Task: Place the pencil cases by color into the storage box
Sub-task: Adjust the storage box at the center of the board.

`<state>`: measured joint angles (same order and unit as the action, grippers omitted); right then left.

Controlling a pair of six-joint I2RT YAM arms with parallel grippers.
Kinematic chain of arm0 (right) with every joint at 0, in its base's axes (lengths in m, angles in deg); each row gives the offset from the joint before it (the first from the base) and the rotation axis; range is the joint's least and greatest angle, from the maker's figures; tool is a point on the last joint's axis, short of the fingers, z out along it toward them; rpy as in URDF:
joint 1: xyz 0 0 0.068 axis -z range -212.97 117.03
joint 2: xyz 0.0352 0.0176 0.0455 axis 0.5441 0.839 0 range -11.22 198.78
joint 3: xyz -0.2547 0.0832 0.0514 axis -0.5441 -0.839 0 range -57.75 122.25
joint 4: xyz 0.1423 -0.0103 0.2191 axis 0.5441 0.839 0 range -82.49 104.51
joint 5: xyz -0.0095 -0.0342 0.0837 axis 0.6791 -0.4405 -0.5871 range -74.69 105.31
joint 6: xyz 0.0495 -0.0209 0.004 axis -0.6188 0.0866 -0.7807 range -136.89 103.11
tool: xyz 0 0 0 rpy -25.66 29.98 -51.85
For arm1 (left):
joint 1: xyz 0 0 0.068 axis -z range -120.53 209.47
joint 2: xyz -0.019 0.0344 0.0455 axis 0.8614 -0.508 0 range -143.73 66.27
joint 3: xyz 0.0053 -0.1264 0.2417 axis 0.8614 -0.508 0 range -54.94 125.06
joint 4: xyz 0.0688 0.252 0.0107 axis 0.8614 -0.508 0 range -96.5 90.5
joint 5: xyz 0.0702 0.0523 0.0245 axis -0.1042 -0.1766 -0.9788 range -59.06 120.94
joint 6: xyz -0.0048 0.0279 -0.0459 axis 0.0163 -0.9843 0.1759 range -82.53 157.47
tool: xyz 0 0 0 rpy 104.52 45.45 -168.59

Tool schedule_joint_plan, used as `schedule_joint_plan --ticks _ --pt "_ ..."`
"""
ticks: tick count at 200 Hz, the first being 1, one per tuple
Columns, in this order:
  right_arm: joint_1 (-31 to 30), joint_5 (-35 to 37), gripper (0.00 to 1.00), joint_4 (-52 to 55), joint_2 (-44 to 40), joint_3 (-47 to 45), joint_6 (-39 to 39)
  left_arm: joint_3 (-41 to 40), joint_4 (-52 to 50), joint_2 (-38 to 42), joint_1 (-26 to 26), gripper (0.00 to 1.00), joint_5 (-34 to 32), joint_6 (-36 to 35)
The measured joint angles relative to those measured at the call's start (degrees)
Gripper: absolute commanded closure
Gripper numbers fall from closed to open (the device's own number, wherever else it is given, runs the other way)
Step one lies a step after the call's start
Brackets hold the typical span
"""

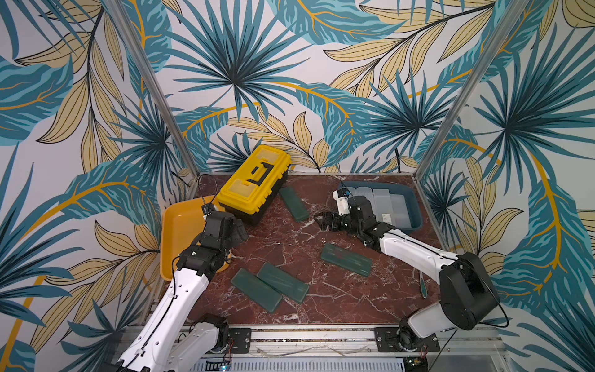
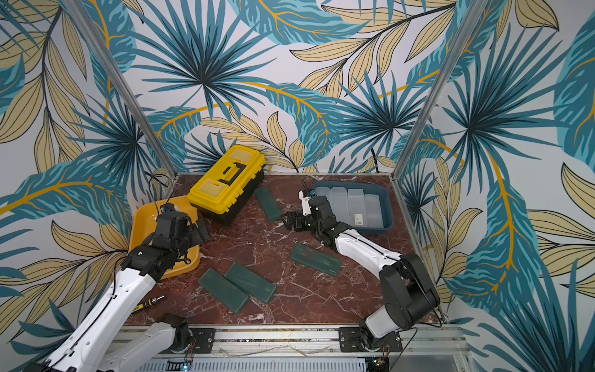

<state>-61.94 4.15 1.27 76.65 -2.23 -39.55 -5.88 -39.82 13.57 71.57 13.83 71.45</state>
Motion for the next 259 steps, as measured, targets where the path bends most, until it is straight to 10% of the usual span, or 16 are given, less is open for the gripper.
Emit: schedule_joint_plan --ticks 139,259 --pt "-5.38 -0.50 0.06 -8.52 -3.72 -6.99 2.14 -17.57 8.48 7.65 -0.94 0.03 7.67 2.82" --pt "-5.75 -0.87 0.06 -11.52 -3.87 -8.83 2.58 -18.60 19.65 -4.09 -0.96 0.03 7.06 -1.11"
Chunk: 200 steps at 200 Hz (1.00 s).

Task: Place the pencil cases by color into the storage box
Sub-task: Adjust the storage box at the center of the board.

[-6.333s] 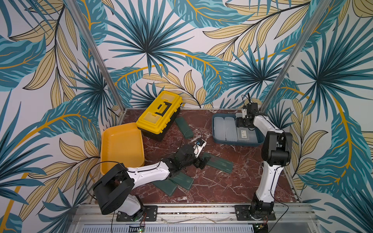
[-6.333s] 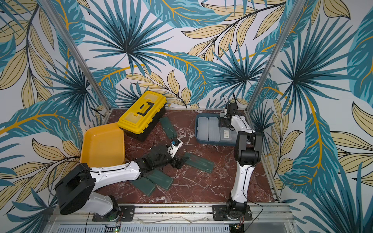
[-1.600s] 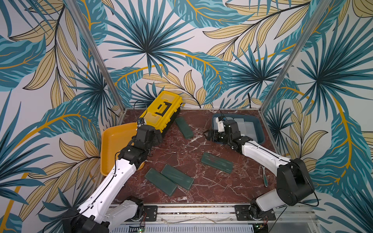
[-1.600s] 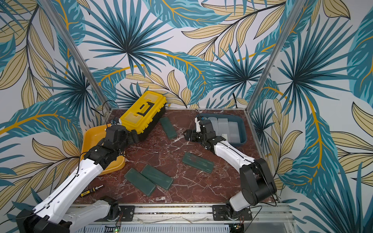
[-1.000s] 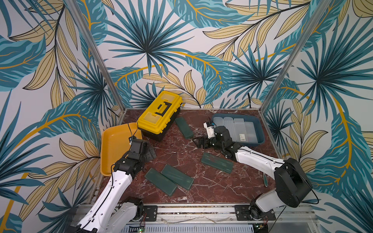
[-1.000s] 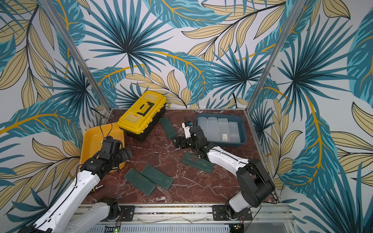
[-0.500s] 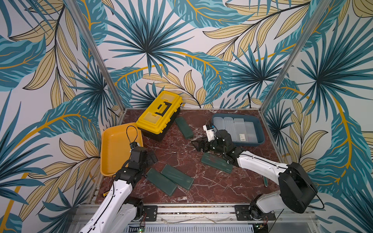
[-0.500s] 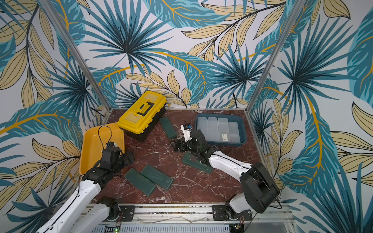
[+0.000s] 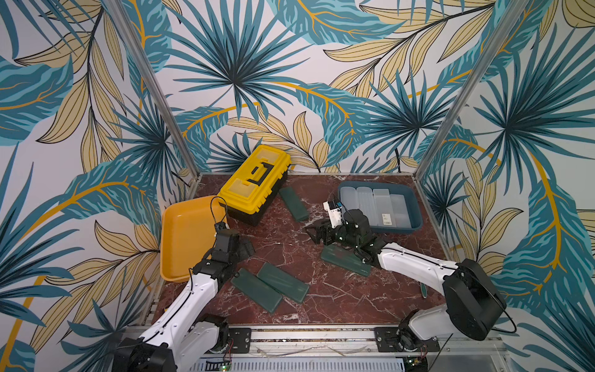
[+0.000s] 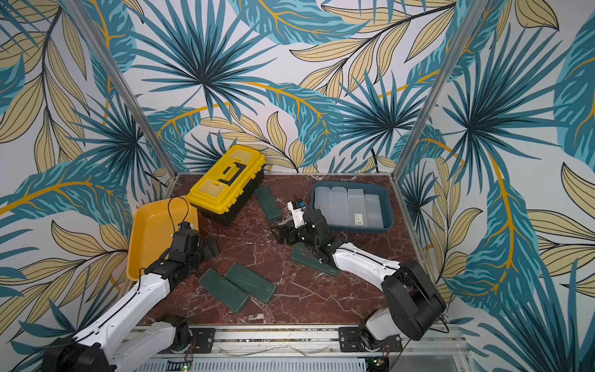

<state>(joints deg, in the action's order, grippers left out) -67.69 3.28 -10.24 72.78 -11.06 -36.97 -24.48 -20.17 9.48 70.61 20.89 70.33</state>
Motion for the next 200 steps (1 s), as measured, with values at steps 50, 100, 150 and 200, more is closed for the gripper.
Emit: schedule_joint_plan --ticks 50,100,150,200 --pt "0.00 0.00 0.06 -0.61 0.00 -0.24 0.00 0.22 1.86 -4.39 -0.11 0.04 3.56 -0.57" --pt "0.00 0.02 0.06 -1.20 0.00 -0.37 0.02 0.46 5.16 -6.32 -0.11 0.05 10.67 -1.09" --pt "0.00 0.02 0.06 -1.75 0.00 -0.44 -0.02 0.68 9.33 -8.02 0.90 0.05 15.28 -1.75" --pt "0.00 0.17 0.06 -1.90 0.00 -1.09 0.00 1.05 14.60 -10.05 3.67 0.05 18.38 -2.47"
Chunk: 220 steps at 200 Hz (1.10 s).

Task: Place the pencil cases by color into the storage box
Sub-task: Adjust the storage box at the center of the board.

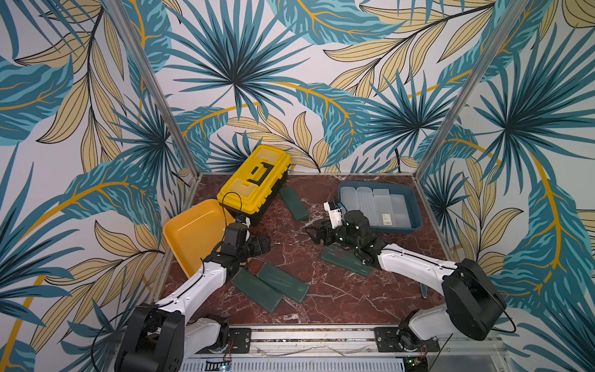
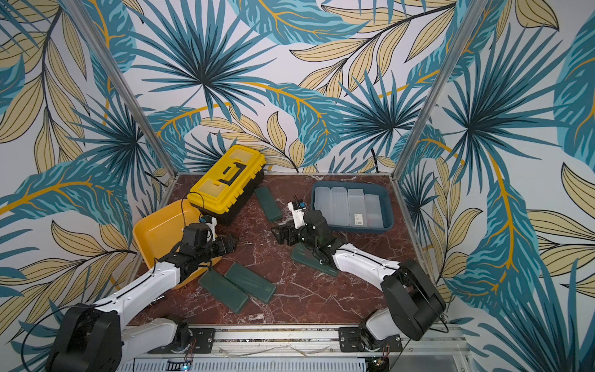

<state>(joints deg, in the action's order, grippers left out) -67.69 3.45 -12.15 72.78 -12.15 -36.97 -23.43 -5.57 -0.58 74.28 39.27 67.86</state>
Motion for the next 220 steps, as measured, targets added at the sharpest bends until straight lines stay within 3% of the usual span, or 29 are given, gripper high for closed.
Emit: schedule_joint_plan --ticks 81,128,169,220 --pt "-0.02 1.29 0.06 0.66 -3.23 -0.87 0.44 3.91 5.95 -3.61 3.58 0.05 2.82 -0.17" --pt "-0.15 2.03 0.06 1.95 -3.45 -1.53 0.74 4.22 5.57 -0.90 4.28 0.05 3.85 -0.37" --pt "-0.15 3.48 0.06 3.26 -3.80 -1.97 1.03 4.63 -4.50 8.11 4.42 0.05 -0.63 0.52" --pt "-0.28 4.57 0.07 4.70 -3.80 -1.90 1.03 5.51 -22.12 15.17 5.79 0.06 -9.31 9.18"
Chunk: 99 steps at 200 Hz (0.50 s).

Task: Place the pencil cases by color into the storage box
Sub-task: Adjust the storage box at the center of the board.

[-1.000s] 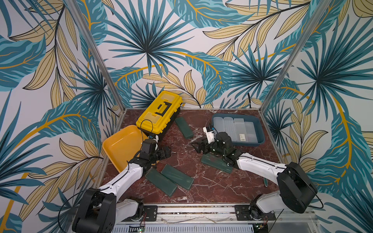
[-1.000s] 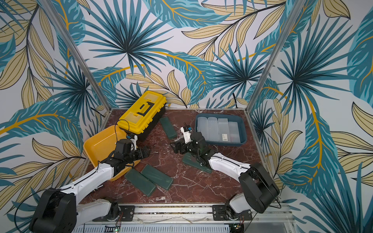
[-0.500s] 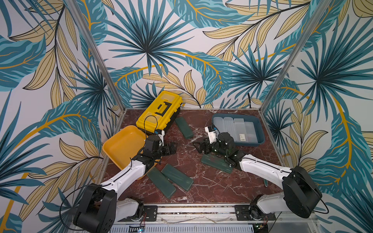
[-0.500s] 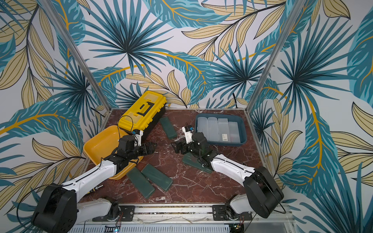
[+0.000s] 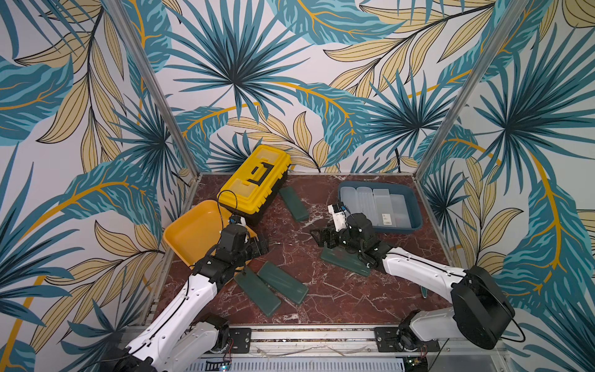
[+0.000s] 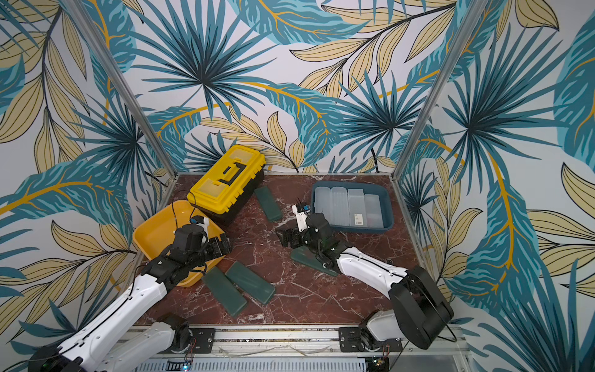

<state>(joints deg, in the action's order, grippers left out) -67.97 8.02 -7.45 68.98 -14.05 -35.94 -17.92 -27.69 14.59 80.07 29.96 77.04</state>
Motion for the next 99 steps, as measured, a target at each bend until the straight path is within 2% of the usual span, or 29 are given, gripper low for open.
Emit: schedule_joint_plan --ticks 14,61,99 --pt "-0.63 0.90 0.07 0.98 0.09 0.24 0.44 0.00 -3.48 1.25 1.03 0.00 -1.84 2.82" --pt "-3.39 3.65 0.07 2.49 0.70 1.22 2.21 0.00 -11.58 4.57 9.81 0.01 -8.92 13.51" --pt "-3.41 4.48 0.07 2.86 1.31 1.22 2.38 0.11 -18.34 2.91 16.68 0.00 -12.98 23.87"
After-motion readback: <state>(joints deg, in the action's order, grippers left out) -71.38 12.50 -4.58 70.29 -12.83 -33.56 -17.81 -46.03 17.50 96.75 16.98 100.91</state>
